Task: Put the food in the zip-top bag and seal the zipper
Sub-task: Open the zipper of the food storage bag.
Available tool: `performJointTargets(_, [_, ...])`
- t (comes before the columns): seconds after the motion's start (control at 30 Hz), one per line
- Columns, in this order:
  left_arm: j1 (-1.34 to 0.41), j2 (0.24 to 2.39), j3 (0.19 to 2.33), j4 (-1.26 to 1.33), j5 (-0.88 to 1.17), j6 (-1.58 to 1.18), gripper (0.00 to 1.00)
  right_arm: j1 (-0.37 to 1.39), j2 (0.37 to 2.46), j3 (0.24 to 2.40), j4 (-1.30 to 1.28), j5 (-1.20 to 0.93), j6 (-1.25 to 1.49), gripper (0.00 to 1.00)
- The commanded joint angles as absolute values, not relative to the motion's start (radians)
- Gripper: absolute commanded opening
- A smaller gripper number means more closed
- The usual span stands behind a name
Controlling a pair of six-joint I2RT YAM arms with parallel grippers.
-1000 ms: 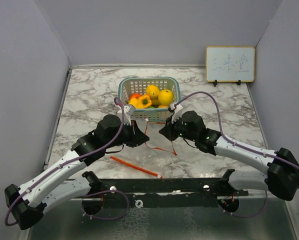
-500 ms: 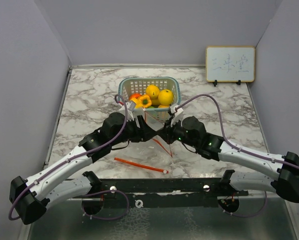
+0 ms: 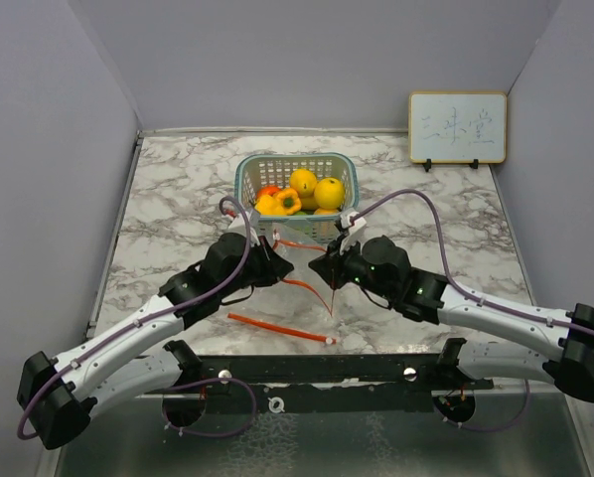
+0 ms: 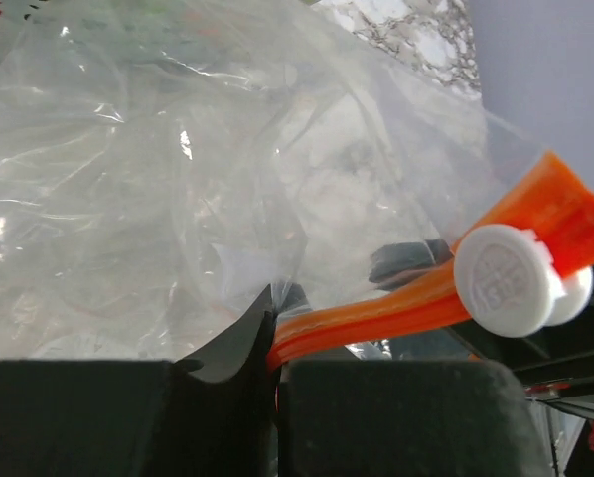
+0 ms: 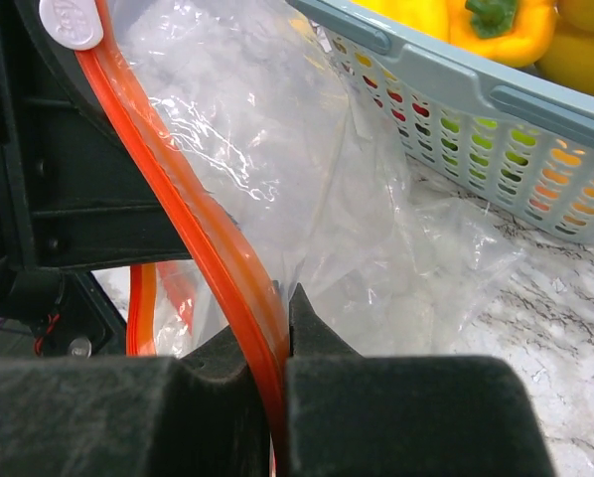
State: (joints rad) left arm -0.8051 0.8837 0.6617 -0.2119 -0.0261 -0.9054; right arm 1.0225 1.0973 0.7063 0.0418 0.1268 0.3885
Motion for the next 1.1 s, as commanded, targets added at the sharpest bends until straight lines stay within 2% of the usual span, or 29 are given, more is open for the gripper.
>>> performJointTargets(0.0, [-0.803,0.856,0.679,-0.276,-0.047,-0.879,0.00,1.028,1.086,0.753,0.015,0.203,0.440,0.02])
performJointTargets(0.23, [-0.802,0.849,0.971,-0.810,-0.061,-0.682,0.00,1.027,1.110,0.801,-0.272,0.684,0.625,0.02])
performJointTargets(0.33, [-0.803,0.852,1.080,-0.999,-0.040,-0.633,0.00,1.028,1.143,0.827,-0.330,0.770,0.648,0.07])
performJointTargets(0.43, [-0.803,0.842,1.109,-1.051,0.007,-0.627,0.00,1.028,1.176,0.846,-0.226,0.663,0.519,0.18])
performJointTargets(0.57, [-0.802,0.820,1.030,-0.970,0.002,-0.654,0.00,1.028,1.212,0.851,-0.015,0.225,0.275,0.34])
performJointTargets(0.67, [-0.803,0.842,0.971,-0.916,-0.028,-0.677,0.00,1.028,1.237,0.901,-0.020,0.051,0.245,0.44])
performJointTargets(0.87, [-0.803,0.926,0.957,-0.925,-0.209,-0.712,0.00,1.028,1.191,0.964,-0.042,-0.077,0.221,0.61])
performJointTargets(0.97, [-0.803,0.954,0.986,-0.933,-0.298,-0.728,0.00,1.027,1.181,1.022,-0.076,-0.035,0.225,0.70])
performJointTargets(1.07, [-0.801,0.976,1.003,-0.922,-0.351,-0.734,0.00,1.027,1.228,1.133,-0.152,0.076,0.213,0.72])
